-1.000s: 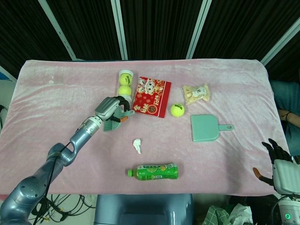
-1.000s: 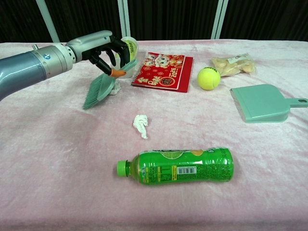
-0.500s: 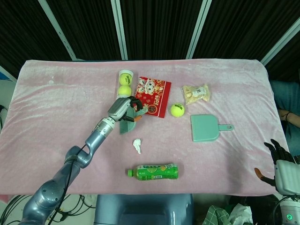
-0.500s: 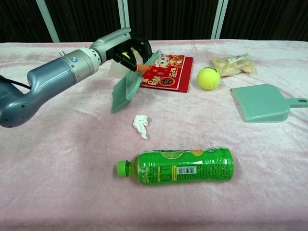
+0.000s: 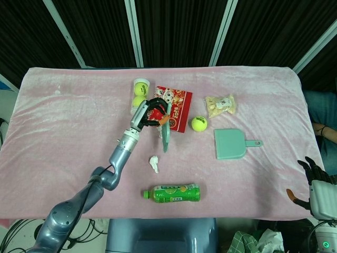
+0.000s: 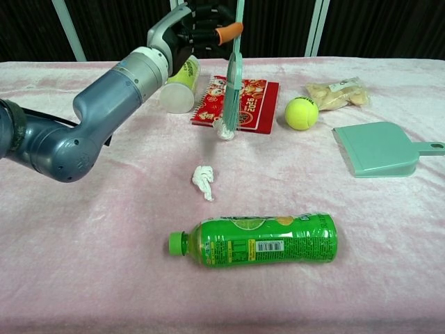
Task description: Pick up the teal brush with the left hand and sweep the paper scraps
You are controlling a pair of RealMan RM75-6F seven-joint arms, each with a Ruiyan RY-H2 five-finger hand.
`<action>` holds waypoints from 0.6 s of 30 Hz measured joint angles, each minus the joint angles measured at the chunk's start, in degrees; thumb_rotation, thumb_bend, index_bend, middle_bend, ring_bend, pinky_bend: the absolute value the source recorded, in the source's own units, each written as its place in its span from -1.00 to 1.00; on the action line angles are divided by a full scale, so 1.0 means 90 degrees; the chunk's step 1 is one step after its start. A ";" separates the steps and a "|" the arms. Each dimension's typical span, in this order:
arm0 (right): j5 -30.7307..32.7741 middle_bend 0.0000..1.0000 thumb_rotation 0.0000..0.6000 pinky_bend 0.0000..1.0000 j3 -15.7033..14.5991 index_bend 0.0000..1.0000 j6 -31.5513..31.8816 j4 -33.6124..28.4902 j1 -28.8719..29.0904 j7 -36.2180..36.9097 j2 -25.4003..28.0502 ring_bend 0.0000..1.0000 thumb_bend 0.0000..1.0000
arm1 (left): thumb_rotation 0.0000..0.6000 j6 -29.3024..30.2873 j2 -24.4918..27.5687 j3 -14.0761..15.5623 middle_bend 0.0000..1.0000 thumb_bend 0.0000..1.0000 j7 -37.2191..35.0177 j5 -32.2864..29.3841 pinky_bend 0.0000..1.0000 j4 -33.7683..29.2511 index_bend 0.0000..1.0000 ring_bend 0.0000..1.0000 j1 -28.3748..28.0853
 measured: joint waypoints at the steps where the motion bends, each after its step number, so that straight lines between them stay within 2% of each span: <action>1: 0.0007 -0.85 1.00 -0.65 0.0001 -0.65 -0.0006 -0.0002 -0.0001 0.0003 0.0002 -0.72 -0.69 | 1.00 0.0123 0.0025 -0.0025 0.35 -0.29 -0.0047 -0.0014 -0.01 -0.0064 0.47 -0.37 0.0008; 5: 0.0007 -0.85 1.00 -0.65 0.0005 -0.65 -0.0014 -0.0012 0.0003 0.0003 0.0004 -0.72 -0.69 | 1.00 0.0455 0.0093 0.0071 0.35 -0.29 0.0256 0.0082 -0.01 -0.0075 0.47 -0.37 0.0070; 8: 0.0009 -0.85 1.00 -0.65 0.0006 -0.65 -0.0015 -0.0017 0.0003 -0.0011 0.0000 -0.72 -0.69 | 1.00 0.0591 0.0142 0.0291 0.35 -0.29 0.0775 0.0266 -0.01 -0.0003 0.47 -0.37 0.0137; 14: 0.0049 -0.85 1.00 -0.65 0.0027 -0.65 -0.0007 -0.0025 -0.0001 -0.0034 -0.0009 -0.72 -0.68 | 1.00 0.0773 0.0371 0.1141 0.35 -0.28 0.1787 0.0955 -0.01 0.0128 0.48 -0.37 0.0333; 18: 0.0051 -0.85 1.00 -0.65 0.0034 -0.65 -0.0004 -0.0027 -0.0001 -0.0036 -0.0013 -0.72 -0.68 | 1.00 0.0800 0.0720 0.1645 0.36 -0.28 0.2300 0.1390 -0.01 0.0078 0.48 -0.37 0.0439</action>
